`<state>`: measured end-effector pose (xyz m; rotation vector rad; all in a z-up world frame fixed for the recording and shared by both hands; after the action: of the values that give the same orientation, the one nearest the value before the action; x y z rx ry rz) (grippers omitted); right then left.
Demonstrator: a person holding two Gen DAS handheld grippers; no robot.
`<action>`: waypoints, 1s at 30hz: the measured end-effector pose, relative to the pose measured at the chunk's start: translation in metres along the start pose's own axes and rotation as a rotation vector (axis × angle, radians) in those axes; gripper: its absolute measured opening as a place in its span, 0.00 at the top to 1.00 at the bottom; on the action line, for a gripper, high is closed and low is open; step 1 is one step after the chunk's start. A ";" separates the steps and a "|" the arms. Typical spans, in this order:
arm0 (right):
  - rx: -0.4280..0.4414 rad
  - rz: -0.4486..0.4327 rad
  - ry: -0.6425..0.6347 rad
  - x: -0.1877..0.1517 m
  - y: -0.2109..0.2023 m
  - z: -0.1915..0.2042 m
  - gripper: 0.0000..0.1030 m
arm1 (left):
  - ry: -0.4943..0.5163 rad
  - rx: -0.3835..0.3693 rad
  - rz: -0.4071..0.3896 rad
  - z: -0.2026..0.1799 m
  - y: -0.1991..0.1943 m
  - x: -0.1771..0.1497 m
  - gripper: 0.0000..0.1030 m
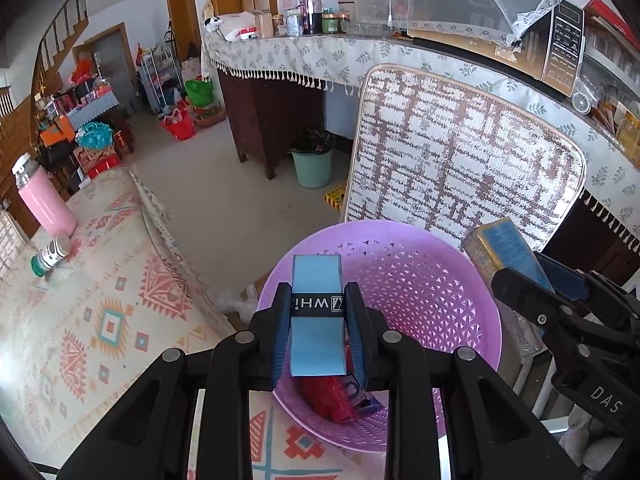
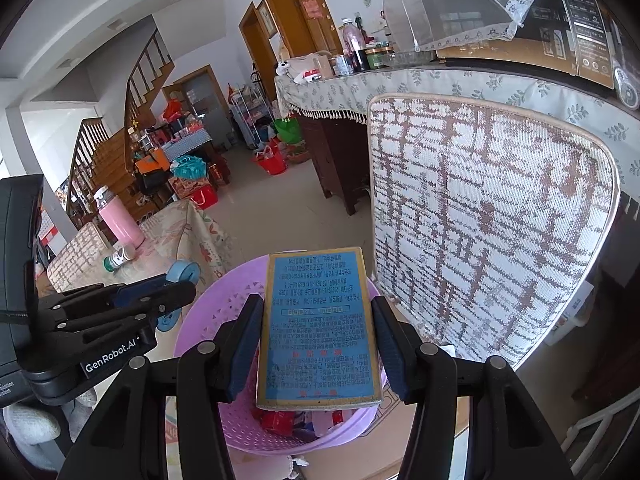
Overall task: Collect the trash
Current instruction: 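Lower the blue box and blue strap into the pink basket with both tools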
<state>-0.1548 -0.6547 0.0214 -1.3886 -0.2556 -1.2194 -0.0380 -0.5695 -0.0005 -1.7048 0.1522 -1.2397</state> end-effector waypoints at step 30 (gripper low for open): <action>-0.008 0.022 0.025 -0.001 0.022 -0.008 0.43 | -0.073 -0.041 0.077 0.005 0.043 -0.007 0.75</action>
<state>-0.1429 -0.6667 0.0053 -1.3792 -0.2179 -1.2201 -0.0199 -0.5838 -0.0375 -1.7607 0.1996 -1.1232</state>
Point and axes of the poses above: each gripper's, at about its wrist camera, not at the fingertips, and y roughly the way its jaws point, z to its left, x to its top, the point moved 10 cm from there along y, roughly the way its jaws point, and after that the axes turned 3 degrees about -y, right-handed, at the moved point
